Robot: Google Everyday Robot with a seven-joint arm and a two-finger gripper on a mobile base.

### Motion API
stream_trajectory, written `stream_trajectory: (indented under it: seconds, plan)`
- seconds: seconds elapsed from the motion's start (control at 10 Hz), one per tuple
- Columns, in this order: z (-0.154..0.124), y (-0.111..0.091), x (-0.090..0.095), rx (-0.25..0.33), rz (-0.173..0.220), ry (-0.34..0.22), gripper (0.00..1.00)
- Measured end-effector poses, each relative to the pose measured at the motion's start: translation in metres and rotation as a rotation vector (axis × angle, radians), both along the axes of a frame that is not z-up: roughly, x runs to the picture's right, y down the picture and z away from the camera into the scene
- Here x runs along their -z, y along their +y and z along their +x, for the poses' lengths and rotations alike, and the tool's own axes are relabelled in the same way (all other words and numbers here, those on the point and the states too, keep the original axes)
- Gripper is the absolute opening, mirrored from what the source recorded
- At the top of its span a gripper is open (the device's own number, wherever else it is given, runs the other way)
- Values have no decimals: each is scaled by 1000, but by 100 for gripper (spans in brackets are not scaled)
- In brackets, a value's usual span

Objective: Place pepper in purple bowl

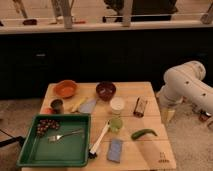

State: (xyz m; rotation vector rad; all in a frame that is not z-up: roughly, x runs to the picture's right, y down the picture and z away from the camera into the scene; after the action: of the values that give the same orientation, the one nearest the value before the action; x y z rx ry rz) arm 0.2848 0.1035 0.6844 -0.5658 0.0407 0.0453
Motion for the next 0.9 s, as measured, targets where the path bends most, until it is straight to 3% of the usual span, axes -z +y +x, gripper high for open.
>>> stream_trajectory:
  seconds: [0.2, 0.5, 0.9]
  plan:
    - [0, 2, 1, 15, -2, -9, 80]
    - [0, 8, 5, 107, -1, -54, 80]
    - [-1, 14, 6, 144, -5, -70, 80]
